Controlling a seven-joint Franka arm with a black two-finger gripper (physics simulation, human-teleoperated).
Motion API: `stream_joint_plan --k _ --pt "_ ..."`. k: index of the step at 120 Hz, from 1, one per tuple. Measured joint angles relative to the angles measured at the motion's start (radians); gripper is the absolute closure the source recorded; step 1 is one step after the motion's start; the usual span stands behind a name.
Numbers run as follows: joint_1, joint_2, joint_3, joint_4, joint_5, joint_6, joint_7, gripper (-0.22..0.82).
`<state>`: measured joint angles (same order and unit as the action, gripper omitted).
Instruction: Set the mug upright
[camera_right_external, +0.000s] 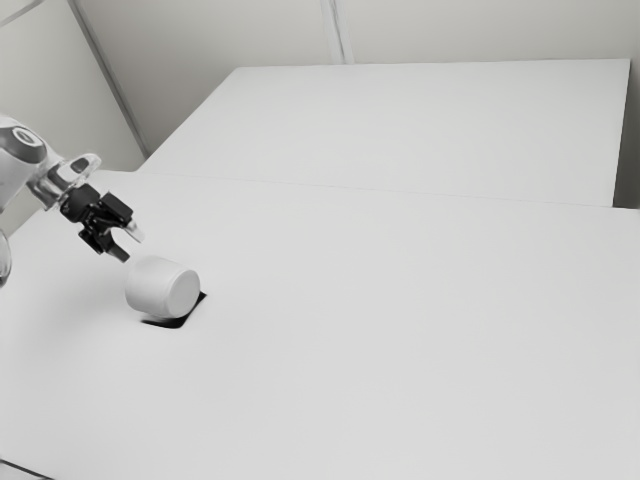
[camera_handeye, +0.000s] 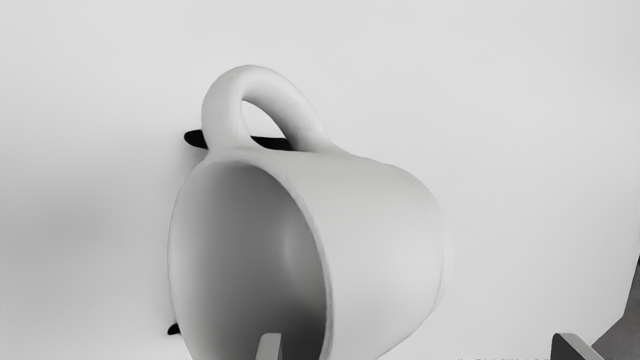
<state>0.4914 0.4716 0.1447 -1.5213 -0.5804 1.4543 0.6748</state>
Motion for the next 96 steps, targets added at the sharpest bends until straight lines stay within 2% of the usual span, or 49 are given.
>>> stream_joint_plan --k 16,55,83,96 --pt "0.022 0.048 0.000 -0.006 -0.041 -0.043 0.035 0.02" --pt "0.012 0.047 0.001 -0.110 -0.129 -0.105 0.093 0.04" --pt "0.001 0.024 0.002 -0.111 -0.141 -0.112 0.116 0.48" --pt "-0.013 0.045 0.002 -0.106 -0.143 -0.110 0.123 0.63"
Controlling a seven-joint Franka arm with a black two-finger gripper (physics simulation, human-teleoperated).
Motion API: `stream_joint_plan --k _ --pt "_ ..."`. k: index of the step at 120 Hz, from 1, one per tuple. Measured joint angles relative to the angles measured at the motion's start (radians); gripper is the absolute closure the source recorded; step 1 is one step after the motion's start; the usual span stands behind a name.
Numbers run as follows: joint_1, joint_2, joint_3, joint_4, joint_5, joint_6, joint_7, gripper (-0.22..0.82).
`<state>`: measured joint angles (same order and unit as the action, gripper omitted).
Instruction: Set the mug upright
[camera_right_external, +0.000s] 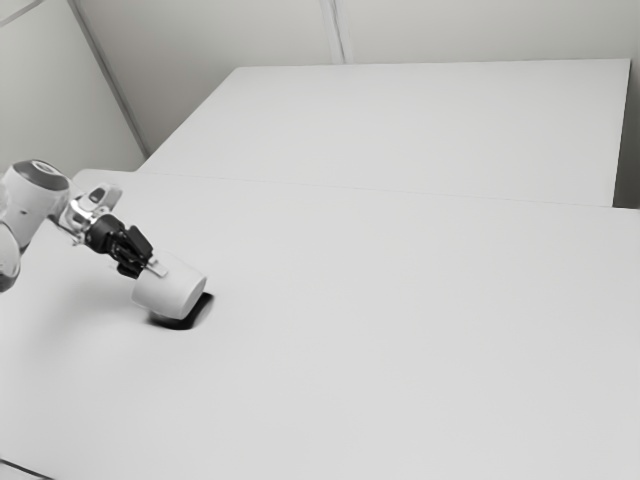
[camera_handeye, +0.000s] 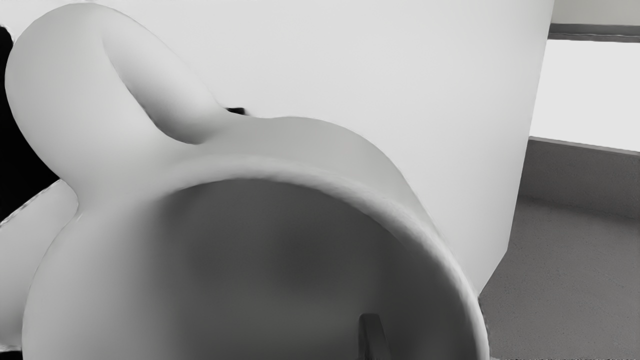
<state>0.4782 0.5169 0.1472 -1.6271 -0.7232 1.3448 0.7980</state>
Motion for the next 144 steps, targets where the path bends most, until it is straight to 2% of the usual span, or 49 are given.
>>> stream_joint_plan --k 23,42,48,60,74,84,98,105,129,144 --pt "-0.011 -0.024 -0.001 0.007 0.005 0.004 0.010 0.74" --pt "-0.050 -0.118 0.002 0.000 0.025 0.033 0.016 0.77" --pt "-0.094 -0.185 0.003 -0.034 0.054 0.075 0.018 0.77" --pt "-0.202 -0.360 0.003 -0.203 0.140 0.221 0.020 0.78" --pt "-0.322 -0.439 0.001 -0.286 0.294 0.370 0.001 0.79" --pt "-0.386 -0.462 -0.019 -0.319 0.423 0.451 -0.031 0.79" --pt "-0.404 -0.480 -0.111 -0.336 0.617 0.525 -0.104 0.79" --pt "-0.431 -0.484 -0.135 -0.350 0.694 0.549 -0.149 0.79" --pt "-0.555 -0.464 -0.150 -0.384 0.851 0.599 -0.303 0.78" --pt "-0.554 -0.440 -0.151 -0.387 0.896 0.636 -0.384 0.78"
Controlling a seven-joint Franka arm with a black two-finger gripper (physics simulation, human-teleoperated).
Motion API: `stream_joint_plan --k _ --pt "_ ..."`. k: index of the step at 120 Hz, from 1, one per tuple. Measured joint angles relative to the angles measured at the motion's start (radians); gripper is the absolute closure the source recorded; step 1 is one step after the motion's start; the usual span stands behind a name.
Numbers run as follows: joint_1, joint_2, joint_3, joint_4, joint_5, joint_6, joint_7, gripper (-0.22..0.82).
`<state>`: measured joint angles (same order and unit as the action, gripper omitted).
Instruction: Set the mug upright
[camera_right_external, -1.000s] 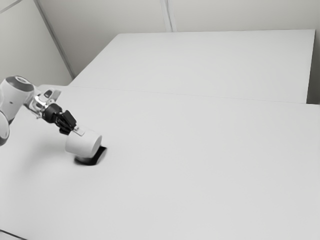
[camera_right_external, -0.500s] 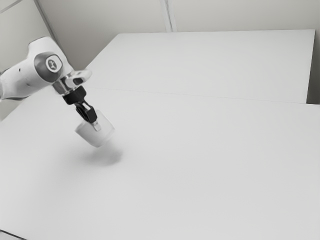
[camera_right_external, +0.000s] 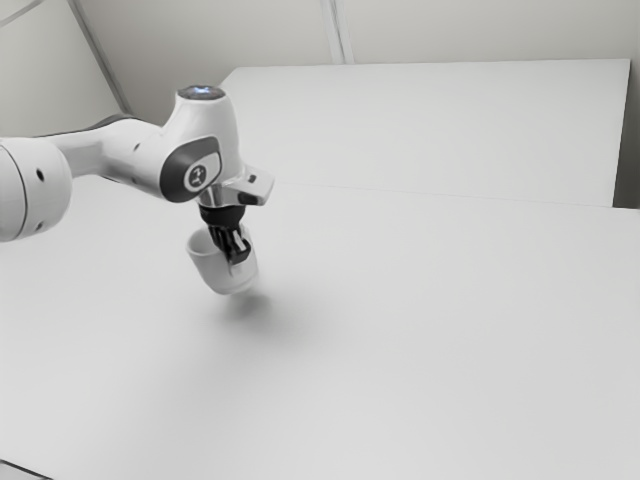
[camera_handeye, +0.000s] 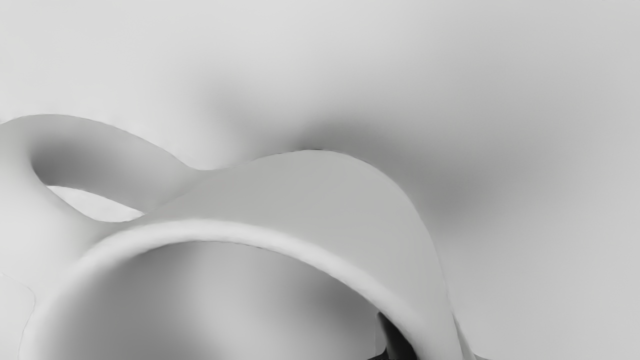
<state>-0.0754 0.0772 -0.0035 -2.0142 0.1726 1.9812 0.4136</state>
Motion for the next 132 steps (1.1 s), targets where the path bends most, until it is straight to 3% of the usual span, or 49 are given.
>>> stream_joint_plan --k 18,51,108,126,132 --pt "0.024 0.010 -0.001 -0.032 0.031 0.042 -0.086 0.78" --pt "-0.024 0.055 -0.004 -0.036 0.021 0.088 -0.214 0.78" --pt "-0.023 0.129 -0.003 -0.034 0.003 0.188 -0.346 0.78" --pt "-0.023 0.137 -0.003 -0.034 -0.013 0.201 -0.363 0.68" --pt "-0.023 0.138 -0.003 -0.034 -0.018 0.203 -0.366 0.57"
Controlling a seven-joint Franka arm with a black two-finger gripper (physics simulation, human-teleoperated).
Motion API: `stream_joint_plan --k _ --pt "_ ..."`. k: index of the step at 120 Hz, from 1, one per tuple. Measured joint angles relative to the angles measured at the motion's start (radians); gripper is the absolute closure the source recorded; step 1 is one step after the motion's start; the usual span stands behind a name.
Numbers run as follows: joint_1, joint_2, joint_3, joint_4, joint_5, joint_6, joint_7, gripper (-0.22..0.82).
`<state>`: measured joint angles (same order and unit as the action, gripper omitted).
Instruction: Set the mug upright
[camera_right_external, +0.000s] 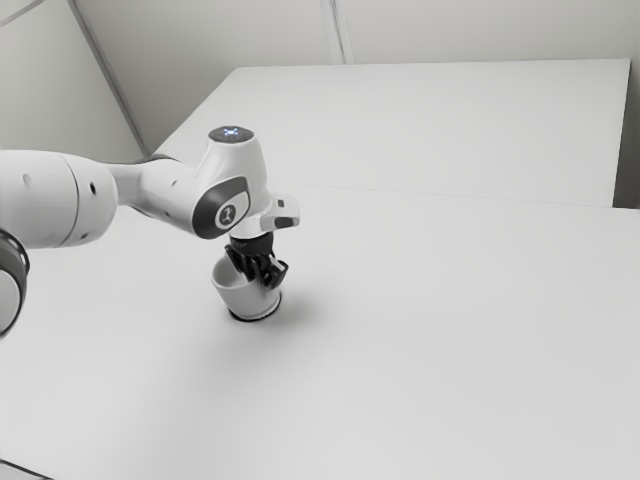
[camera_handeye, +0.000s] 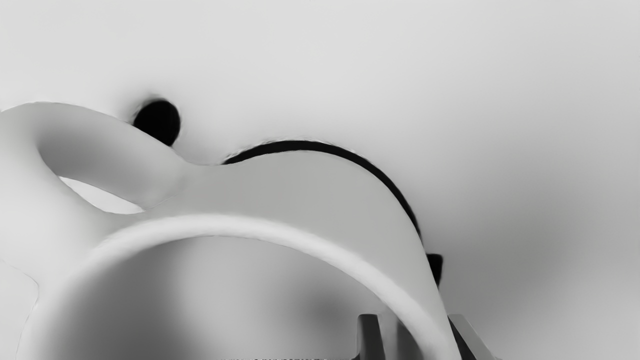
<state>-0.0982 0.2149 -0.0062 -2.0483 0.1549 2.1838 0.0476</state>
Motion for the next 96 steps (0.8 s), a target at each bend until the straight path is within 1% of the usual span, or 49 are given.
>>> stream_joint_plan --k 8,16,25,35,41,50,56,73,79,96 --pt "0.000 -0.004 0.000 0.001 -0.004 0.001 -0.003 0.43" --pt "0.000 -0.016 0.000 0.003 -0.007 0.000 -0.006 0.32" --pt "0.001 -0.043 0.000 0.008 -0.009 -0.001 -0.007 0.23" --pt "0.003 -0.078 0.003 0.027 -0.012 -0.004 -0.008 0.16" --pt "0.002 -0.080 0.011 0.063 -0.024 -0.015 -0.004 0.13" --pt "0.003 -0.044 0.035 0.168 -0.083 -0.052 0.014 0.10" --pt "0.008 -0.033 0.044 0.214 -0.116 -0.079 0.029 0.08" --pt "0.007 -0.027 0.110 0.361 -0.201 -0.197 0.082 0.05" --pt "0.004 -0.026 0.123 0.414 -0.220 -0.247 0.101 0.05" --pt "-0.002 -0.025 0.139 0.470 -0.247 -0.356 0.147 0.03"
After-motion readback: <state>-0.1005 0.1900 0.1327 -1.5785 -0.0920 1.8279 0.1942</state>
